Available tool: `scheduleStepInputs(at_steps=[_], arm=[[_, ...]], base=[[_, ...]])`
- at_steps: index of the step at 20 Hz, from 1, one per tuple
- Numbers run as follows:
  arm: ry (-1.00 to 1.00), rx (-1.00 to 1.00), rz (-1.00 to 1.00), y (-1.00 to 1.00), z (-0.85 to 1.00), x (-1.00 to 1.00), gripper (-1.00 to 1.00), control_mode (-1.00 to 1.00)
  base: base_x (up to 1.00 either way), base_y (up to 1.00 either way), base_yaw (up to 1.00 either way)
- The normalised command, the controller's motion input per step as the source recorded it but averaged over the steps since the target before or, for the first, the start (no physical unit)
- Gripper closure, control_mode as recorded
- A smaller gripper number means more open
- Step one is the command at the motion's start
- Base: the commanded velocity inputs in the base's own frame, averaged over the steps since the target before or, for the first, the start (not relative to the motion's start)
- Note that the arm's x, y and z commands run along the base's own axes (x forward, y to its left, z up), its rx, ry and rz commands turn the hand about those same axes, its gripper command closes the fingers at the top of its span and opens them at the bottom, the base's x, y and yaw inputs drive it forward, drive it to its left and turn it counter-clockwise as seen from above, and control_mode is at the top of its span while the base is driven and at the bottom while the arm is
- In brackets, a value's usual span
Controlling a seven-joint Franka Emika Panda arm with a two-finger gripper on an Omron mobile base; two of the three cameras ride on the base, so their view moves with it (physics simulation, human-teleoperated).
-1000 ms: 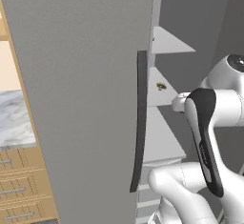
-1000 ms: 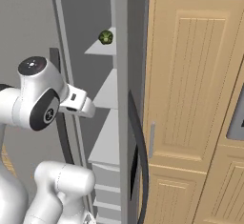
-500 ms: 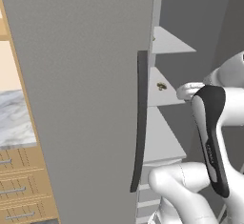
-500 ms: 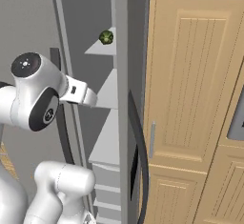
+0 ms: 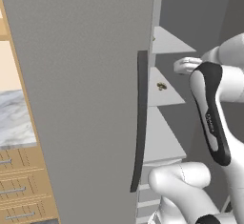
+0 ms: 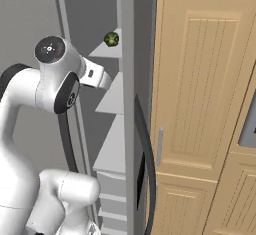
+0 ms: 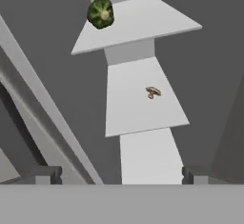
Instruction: Take the mushroom and broccoli out of the freezer and place them in the tupperware container on the counter. Then put the tupperware containing the vegetables back in the freezer.
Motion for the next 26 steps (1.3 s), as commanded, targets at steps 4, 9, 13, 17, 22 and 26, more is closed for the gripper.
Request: scheduleStepInputs(at_steps=[4, 9, 13, 17, 22, 26], arm=[[0.00, 0.09, 0.00, -0.01, 0.48, 0.67, -1.00, -1.00], [0.00, 0.10, 0.00, -0.01, 0.35, 0.70, -1.00, -1.00], [0.00, 0.07, 0.00, 0.00, 0.09, 0.63, -1.00, -1.00], [-0.01, 0.12, 0.00, 0.00, 0.00, 0.54, -1.00, -1.00], [-0.07, 0.14, 0.00, 0.00, 0.00, 0.55, -1.00, -1.00], [-0.02, 0.12, 0.00, 0.03, 0.00, 0.64, -1.00, -1.00]], base=[[0.00, 0.00, 0.00], [0.00, 0.00, 0.00], [0.00, 0.00, 0.00], [0.00, 0.00, 0.00], [0.00, 0.00, 0.00], [0.00, 0.00, 0.00]])
